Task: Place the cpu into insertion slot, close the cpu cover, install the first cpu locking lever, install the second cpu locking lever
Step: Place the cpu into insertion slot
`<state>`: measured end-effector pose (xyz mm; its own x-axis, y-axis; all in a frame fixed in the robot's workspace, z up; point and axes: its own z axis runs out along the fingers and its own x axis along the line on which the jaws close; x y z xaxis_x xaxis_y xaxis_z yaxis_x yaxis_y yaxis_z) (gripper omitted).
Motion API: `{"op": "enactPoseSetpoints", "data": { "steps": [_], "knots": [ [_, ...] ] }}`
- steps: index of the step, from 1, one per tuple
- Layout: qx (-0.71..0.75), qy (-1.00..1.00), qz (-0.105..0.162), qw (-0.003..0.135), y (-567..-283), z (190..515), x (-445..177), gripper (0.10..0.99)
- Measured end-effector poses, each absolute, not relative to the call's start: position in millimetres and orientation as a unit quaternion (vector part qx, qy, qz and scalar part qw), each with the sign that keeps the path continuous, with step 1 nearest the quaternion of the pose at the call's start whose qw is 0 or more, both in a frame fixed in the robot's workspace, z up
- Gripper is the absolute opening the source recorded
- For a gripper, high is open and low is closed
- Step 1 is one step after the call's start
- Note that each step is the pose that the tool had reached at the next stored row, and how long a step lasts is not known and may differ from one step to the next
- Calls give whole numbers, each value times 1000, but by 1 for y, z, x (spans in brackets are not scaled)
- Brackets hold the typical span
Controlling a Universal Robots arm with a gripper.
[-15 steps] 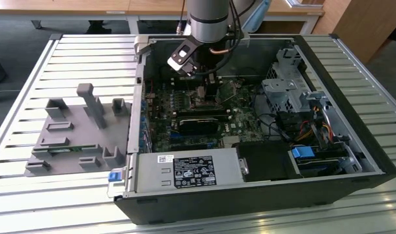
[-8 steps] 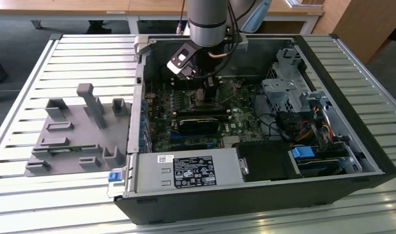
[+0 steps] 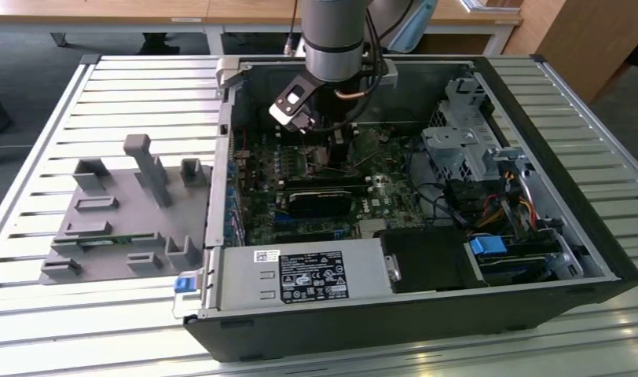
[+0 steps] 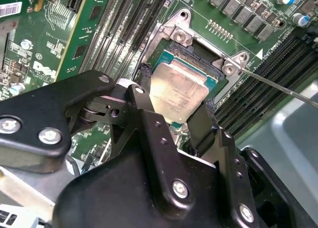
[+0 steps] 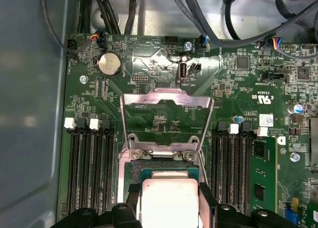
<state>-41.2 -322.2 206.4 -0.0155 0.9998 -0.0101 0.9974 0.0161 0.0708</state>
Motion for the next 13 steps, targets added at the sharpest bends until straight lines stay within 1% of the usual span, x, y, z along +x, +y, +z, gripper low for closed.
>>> {"op": "enactPoseSetpoints", "data": {
  "steps": [13],
  "knots": [
    [702, 711, 21, 29, -319, 198, -41, 541]
  ]
}}
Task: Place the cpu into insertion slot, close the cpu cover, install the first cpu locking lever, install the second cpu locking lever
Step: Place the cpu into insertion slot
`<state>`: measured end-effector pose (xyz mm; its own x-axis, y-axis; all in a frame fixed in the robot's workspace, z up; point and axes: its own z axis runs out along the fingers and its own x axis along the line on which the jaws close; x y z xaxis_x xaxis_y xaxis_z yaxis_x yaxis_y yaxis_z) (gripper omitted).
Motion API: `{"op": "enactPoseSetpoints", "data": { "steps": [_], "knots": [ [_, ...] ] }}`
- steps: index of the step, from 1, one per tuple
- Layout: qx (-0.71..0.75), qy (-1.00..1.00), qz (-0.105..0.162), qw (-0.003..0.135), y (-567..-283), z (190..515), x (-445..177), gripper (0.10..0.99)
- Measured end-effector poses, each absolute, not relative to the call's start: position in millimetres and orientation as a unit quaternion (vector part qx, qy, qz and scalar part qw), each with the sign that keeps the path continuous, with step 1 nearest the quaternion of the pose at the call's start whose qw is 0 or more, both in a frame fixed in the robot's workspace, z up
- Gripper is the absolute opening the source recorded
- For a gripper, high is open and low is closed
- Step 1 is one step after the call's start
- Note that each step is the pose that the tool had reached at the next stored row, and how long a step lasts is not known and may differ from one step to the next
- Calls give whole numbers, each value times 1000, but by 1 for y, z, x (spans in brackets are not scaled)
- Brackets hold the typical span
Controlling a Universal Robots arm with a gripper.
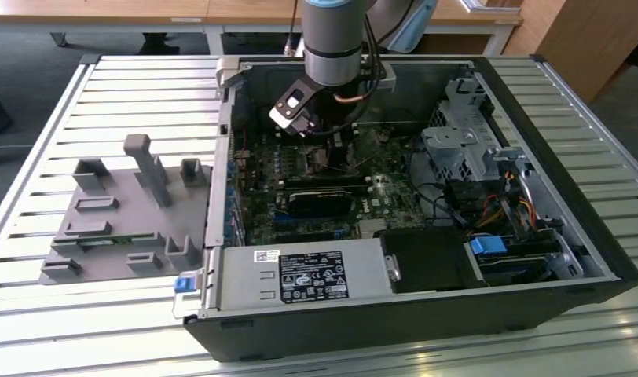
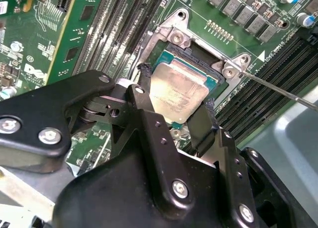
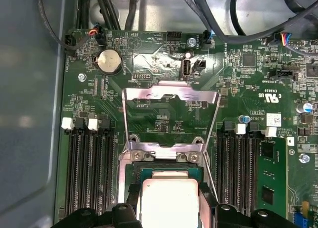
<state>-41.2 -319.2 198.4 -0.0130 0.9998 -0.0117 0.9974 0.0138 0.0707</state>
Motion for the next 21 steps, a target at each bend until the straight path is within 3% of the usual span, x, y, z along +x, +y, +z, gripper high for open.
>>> {"op": "enactPoseSetpoints", "data": {
  "steps": [12, 15, 16, 21],
  "knots": [
    [702, 711, 21, 29, -318, 194, -41, 541],
    [702, 711, 21, 29, -318, 194, -41, 553],
    [702, 711, 21, 29, -318, 194, -41, 616],
    [702, 711, 21, 29, -318, 194, -41, 616]
  ]
}}
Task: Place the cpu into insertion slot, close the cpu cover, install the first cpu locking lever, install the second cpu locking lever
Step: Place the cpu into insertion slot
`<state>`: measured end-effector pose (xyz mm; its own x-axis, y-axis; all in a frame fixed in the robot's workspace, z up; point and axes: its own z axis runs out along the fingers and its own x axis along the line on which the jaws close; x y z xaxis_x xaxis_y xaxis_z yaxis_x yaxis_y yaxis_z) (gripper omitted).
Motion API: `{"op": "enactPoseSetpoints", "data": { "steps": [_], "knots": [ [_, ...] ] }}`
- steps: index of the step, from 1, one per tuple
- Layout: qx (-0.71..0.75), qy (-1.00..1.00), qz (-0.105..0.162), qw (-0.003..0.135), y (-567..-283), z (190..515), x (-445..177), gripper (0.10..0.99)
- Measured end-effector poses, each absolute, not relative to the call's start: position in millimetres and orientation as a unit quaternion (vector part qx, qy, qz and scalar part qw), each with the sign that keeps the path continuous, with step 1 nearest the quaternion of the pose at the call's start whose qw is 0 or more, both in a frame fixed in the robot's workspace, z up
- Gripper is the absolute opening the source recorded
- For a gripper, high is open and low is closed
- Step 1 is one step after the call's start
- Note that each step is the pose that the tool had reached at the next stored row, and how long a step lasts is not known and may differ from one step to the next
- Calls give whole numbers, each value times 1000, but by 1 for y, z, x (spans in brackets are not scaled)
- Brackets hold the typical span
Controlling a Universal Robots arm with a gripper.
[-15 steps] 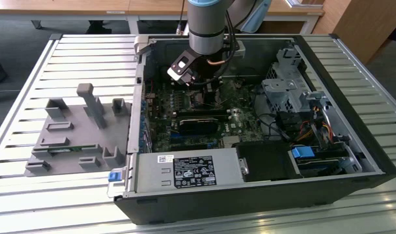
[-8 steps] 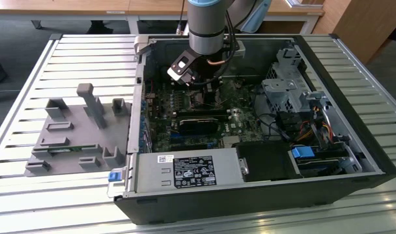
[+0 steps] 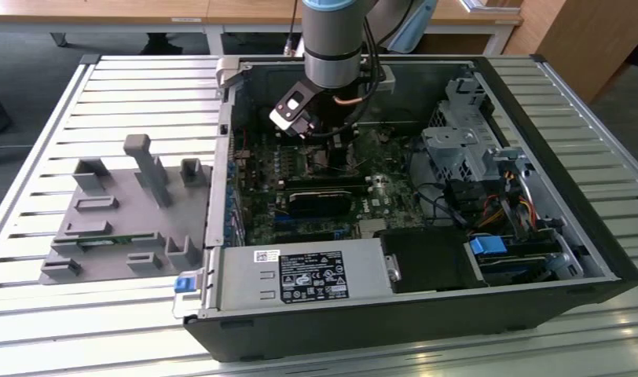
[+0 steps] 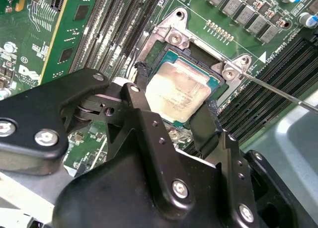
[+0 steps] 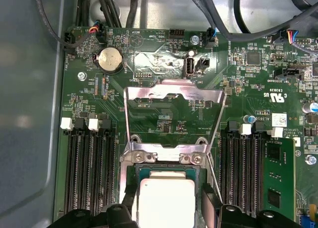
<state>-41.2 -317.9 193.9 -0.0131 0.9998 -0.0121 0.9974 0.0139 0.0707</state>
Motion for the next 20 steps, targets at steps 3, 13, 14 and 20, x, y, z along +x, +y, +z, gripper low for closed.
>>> {"op": "enactPoseSetpoints", "data": {
  "steps": [3, 13, 14, 20],
  "knots": [
    [702, 711, 21, 29, -318, 195, -41, 616],
    [702, 711, 20, 29, -318, 208, -41, 361],
    [702, 711, 20, 28, -318, 208, -41, 302],
    [702, 711, 20, 28, -318, 211, -41, 125]
  ]
}}
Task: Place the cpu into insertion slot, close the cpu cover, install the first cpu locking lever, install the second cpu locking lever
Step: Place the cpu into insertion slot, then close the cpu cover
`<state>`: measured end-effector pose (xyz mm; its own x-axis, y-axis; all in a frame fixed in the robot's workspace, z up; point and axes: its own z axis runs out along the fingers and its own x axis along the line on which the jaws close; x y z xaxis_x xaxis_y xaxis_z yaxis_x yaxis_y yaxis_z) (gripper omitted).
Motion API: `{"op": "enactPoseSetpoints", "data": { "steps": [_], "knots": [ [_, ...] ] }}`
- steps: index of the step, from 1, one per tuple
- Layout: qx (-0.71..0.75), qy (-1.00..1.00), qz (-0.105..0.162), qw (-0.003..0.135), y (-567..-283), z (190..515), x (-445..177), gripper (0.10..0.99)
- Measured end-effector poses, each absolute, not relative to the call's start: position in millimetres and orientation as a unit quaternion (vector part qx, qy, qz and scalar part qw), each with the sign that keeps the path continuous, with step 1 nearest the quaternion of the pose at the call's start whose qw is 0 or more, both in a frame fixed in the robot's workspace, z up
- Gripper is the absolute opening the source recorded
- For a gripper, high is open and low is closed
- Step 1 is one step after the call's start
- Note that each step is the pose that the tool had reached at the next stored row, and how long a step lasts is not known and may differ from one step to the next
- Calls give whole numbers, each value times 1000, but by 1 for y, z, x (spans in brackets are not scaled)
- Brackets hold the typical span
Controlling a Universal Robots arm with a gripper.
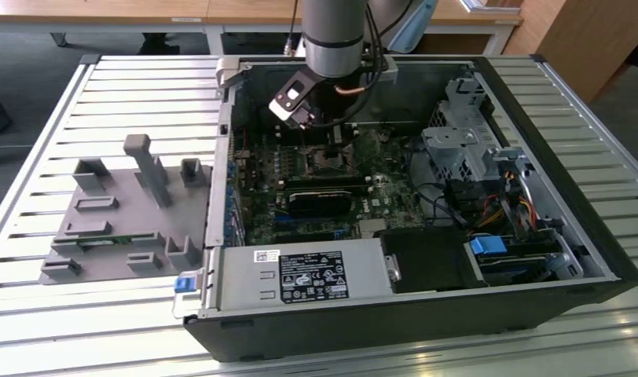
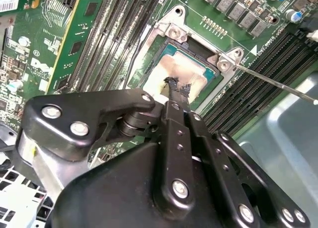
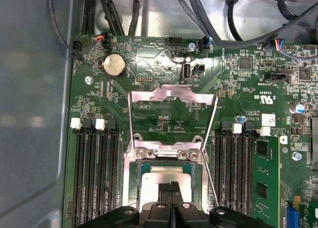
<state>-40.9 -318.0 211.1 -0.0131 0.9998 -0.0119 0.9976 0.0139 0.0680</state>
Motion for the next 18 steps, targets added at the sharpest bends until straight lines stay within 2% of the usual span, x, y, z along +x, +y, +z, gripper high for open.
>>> {"op": "enactPoseSetpoints", "data": {
  "steps": [1, 18],
  "knots": [
    [702, 711, 20, 28, -318, 212, -41, 106],
    [702, 711, 20, 28, -318, 220, -41, 106]
  ]
}}
